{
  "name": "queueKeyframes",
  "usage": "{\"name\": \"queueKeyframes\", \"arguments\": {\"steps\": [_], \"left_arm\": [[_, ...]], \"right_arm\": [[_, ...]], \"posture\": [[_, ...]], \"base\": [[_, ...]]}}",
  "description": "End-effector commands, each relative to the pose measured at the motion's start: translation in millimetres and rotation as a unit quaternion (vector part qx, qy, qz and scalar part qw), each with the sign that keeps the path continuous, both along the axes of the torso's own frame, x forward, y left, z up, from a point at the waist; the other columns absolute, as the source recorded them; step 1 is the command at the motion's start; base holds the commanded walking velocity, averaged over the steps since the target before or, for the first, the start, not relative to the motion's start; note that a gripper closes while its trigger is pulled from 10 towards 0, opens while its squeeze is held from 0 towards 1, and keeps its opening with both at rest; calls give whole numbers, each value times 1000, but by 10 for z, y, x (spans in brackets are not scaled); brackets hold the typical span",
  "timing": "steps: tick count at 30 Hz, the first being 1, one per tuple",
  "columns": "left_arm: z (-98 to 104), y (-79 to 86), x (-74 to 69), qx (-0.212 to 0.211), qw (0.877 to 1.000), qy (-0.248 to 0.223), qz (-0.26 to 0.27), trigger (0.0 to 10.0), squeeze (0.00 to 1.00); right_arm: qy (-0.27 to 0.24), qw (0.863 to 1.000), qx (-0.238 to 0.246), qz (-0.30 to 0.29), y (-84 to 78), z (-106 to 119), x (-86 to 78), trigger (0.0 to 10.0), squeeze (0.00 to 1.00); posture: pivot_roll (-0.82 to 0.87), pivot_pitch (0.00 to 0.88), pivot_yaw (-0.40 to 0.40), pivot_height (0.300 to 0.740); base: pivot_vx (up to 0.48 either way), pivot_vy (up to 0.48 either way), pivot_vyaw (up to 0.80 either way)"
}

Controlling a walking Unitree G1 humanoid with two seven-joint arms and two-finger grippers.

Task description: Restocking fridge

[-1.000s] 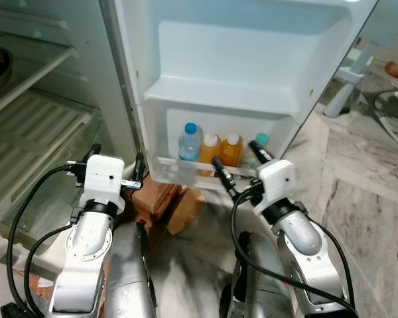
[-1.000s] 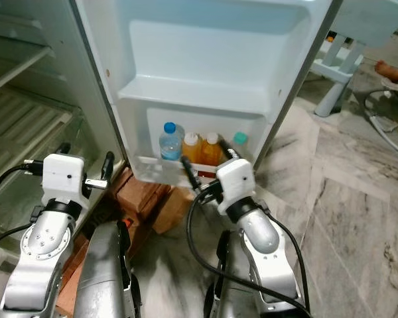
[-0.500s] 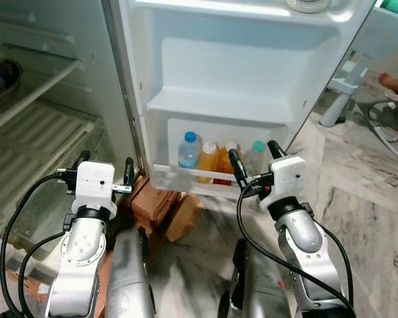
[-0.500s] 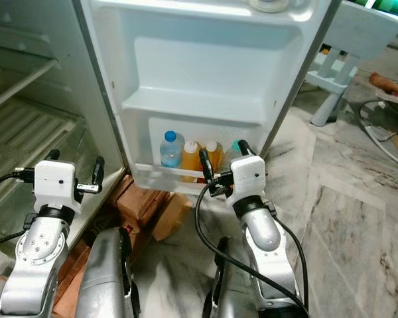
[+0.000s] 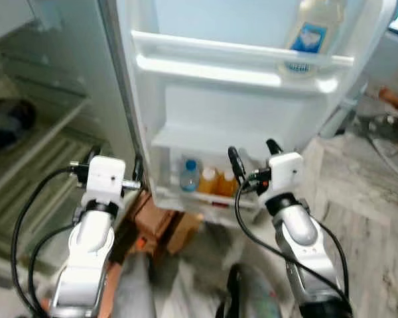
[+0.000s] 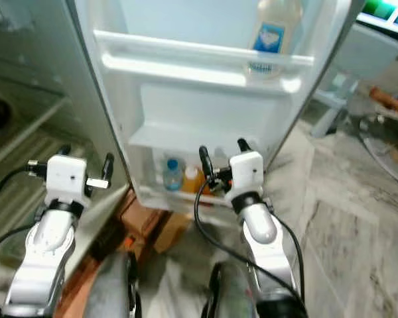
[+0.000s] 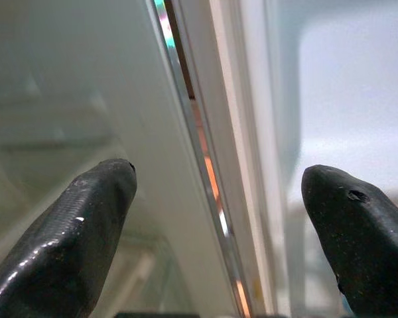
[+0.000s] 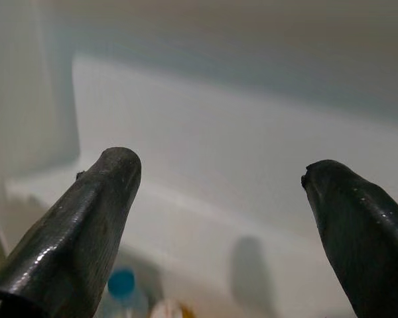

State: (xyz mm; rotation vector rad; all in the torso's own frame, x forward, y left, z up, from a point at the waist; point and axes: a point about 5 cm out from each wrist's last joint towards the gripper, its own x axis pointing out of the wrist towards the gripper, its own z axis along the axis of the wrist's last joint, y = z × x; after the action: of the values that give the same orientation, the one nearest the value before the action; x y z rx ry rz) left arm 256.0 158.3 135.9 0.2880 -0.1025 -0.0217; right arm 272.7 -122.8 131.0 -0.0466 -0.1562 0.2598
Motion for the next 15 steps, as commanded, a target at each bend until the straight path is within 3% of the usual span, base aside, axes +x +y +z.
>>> {"name": "queueKeyframes", "arguments": {"steps": [1, 6, 15], "left_arm": [[-35, -29, 9, 2, 1000, 5, 1, 10000, 0], [-50, -68, 8, 1, 1000, 5, -3, 10000, 0], [-72, -103, 15, 31, 999, 1, -14, 10000, 0]], "right_arm": [[6, 1000, -2, -10, -48, -13, 36, 10000, 0], [17, 1000, -8, -7, -57, -42, 55, 10000, 0], [95, 995, -31, -3, -29, -321, -10, 10000, 0]], "posture": [[162, 7, -94, 735], [157, 6, -94, 740], [153, 0, -89, 740]], "base": [[0, 0, 0], [0, 0, 0], [0, 0, 0]]}}
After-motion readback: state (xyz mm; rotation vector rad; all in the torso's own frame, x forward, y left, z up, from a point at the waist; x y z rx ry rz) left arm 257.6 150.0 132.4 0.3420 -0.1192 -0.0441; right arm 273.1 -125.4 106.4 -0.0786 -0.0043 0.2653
